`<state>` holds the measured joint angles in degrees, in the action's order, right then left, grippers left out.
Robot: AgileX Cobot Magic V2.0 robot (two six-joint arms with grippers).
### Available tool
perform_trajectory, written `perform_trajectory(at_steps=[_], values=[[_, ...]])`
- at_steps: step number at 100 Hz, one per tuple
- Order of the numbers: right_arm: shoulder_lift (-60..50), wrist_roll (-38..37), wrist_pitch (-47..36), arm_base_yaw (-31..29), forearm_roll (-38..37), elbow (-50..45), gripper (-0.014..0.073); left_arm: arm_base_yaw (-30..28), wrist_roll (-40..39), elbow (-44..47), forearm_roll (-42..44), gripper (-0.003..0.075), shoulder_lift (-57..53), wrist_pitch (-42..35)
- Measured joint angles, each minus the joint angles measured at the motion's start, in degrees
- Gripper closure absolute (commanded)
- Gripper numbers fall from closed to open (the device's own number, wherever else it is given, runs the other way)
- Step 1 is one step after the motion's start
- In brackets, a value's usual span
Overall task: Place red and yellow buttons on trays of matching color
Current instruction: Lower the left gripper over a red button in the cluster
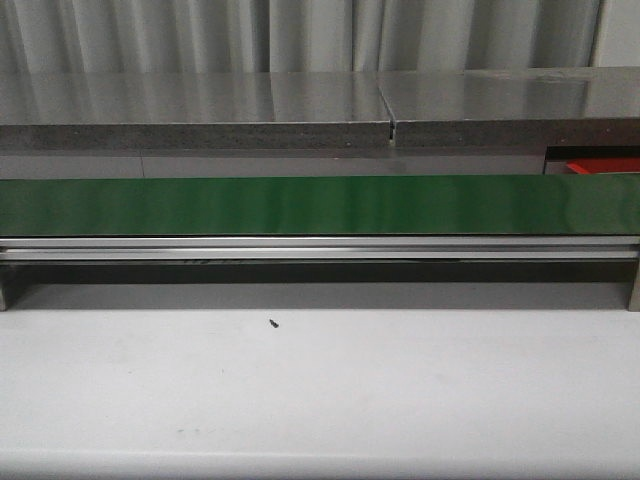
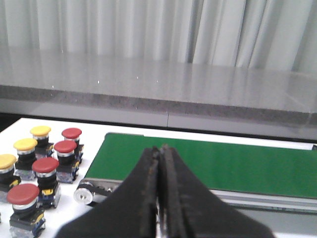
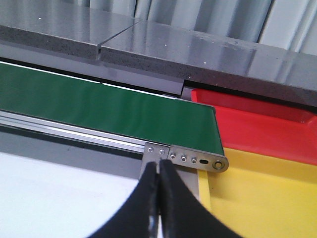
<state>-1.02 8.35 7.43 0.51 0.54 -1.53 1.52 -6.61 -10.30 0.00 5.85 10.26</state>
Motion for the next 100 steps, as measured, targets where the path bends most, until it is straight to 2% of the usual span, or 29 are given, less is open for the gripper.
perform_trajectory(at_steps=[34, 54, 85, 92, 97, 100], values=[[0.0, 0.0, 0.0, 0.0, 0.0, 0.0, 0.0655, 0.0, 0.0, -19.9, -0.3, 0.0739, 23.8, 18.7], [0.0, 0.0, 0.0, 0.0, 0.0, 0.0, 0.0655, 0.0, 0.0, -26.2, -0.3, 0.0739, 34.9, 20.4], [0.0, 0.0, 0.0, 0.0, 0.0, 0.0, 0.0655, 0.0, 0.0, -26.7, -0.5, 0.0734, 43.4, 21.5], [0.0, 0.0, 0.0, 0.0, 0.0, 0.0, 0.0655, 0.0, 0.0, -26.7, -0.6, 0.0685, 44.1, 21.6], [0.0, 0.0, 0.0, 0.0, 0.0, 0.0, 0.0655, 0.0, 0.0, -26.7, -0.8, 0.061, 44.3, 21.9], [0.0, 0.0, 0.0, 0.0, 0.0, 0.0, 0.0655, 0.0, 0.0, -26.7, -0.8, 0.0535, 44.3, 22.0]])
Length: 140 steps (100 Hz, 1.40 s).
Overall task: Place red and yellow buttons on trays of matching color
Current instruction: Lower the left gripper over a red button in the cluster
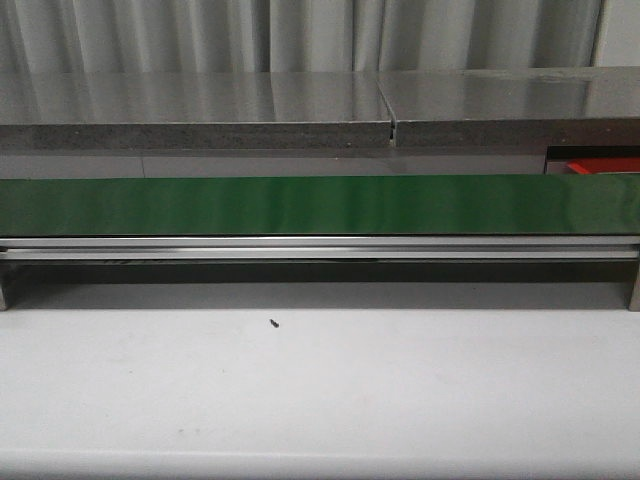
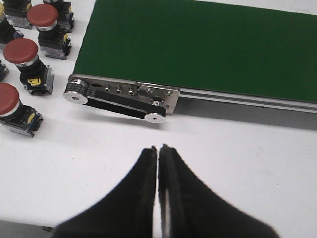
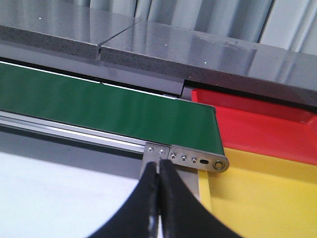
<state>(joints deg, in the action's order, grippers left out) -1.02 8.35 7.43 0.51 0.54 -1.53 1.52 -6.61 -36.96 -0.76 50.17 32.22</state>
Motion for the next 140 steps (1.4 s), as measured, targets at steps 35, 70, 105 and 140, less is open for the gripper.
perform_trajectory(at_steps=[35, 70, 105, 140], values=[[0.0, 0.0, 0.0, 0.0, 0.0, 0.0, 0.0655, 0.0, 0.0, 0.0, -1.0, 0.0041, 0.0, 0.4], [0.0, 0.0, 0.0, 0.0, 0.0, 0.0, 0.0655, -9.9, -1.6, -6.2, -1.1, 0.0065, 4.7, 5.7], [0.0, 0.0, 0.0, 0.0, 0.0, 0.0, 0.0655, -25.4, -0.9, -16.7, -4.3, 0.0102, 22.2, 7.5], [0.0, 0.0, 0.0, 0.0, 0.0, 0.0, 0.0655, -25.7, -0.7, -22.6, -4.5, 0.0102, 38.2, 7.9]])
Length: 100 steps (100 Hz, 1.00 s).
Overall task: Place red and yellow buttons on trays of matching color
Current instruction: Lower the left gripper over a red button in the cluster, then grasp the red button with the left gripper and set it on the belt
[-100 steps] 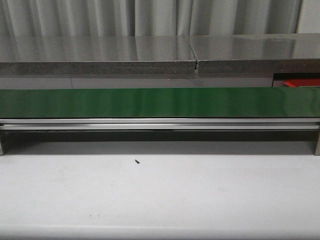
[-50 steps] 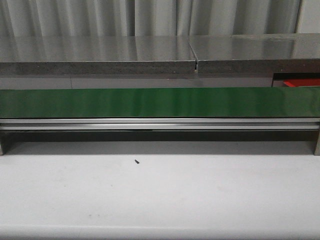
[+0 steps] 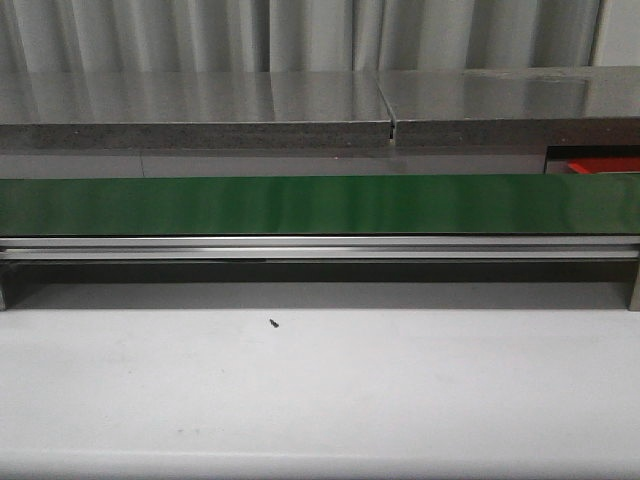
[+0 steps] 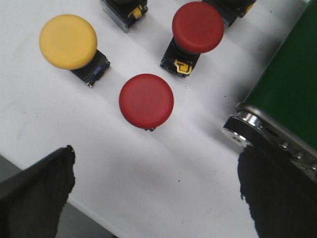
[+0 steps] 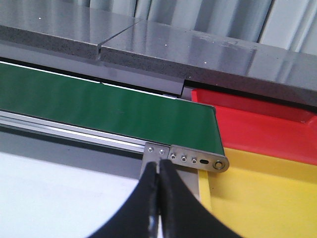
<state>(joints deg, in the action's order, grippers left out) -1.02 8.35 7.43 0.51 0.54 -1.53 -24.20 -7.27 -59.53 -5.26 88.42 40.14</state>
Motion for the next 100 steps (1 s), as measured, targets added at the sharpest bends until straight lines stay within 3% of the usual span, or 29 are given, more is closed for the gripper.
perform_trajectory(at_steps=[74, 83, 100], values=[[0.0, 0.0, 0.0, 0.0, 0.0, 0.0, 0.0655, 0.0, 0.3, -8.0, 0.0, 0.0112, 14.5, -0.4], [0.0, 0.0, 0.0, 0.0, 0.0, 0.0, 0.0655, 0.0, 0.3, -8.1, 0.0, 0.018, 15.4, -0.6], [0.0, 0.0, 0.0, 0.0, 0.0, 0.0, 0.0655, 0.0, 0.3, -8.1, 0.0, 0.0412, 16.4, -0.9]])
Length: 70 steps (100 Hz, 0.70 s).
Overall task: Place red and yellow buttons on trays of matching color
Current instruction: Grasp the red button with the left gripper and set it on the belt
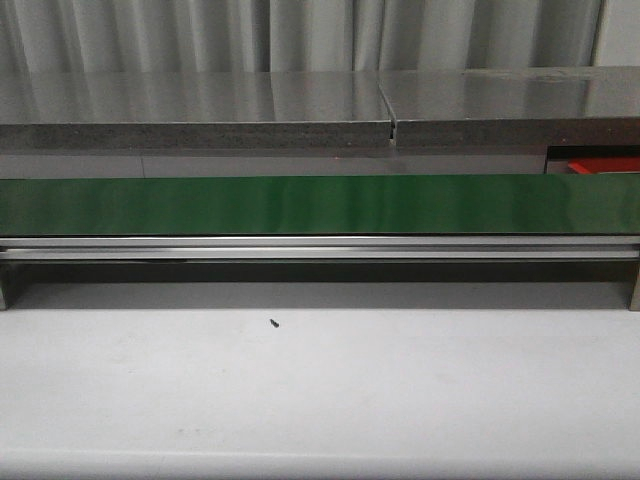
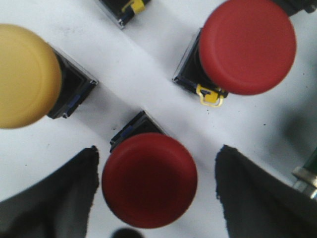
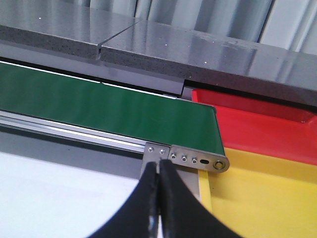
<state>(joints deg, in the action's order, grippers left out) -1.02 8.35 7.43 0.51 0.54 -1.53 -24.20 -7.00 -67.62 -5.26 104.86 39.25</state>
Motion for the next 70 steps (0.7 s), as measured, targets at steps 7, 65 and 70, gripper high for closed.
perform_trajectory(at_steps=[7, 65, 70], values=[[0.0, 0.0, 0.0, 0.0, 0.0, 0.0, 0.0655, 0.0, 0.0, 0.0, 0.0, 0.0503, 0.0, -0.4], [0.0, 0.0, 0.0, 0.0, 0.0, 0.0, 0.0655, 0.5, 1.2, 0.0, -0.4, 0.0739, -14.1, 3.2], [0.0, 0.0, 0.0, 0.0, 0.0, 0.0, 0.0655, 1.3, 1.5, -0.3, -0.6, 0.0739, -16.3, 3.5]])
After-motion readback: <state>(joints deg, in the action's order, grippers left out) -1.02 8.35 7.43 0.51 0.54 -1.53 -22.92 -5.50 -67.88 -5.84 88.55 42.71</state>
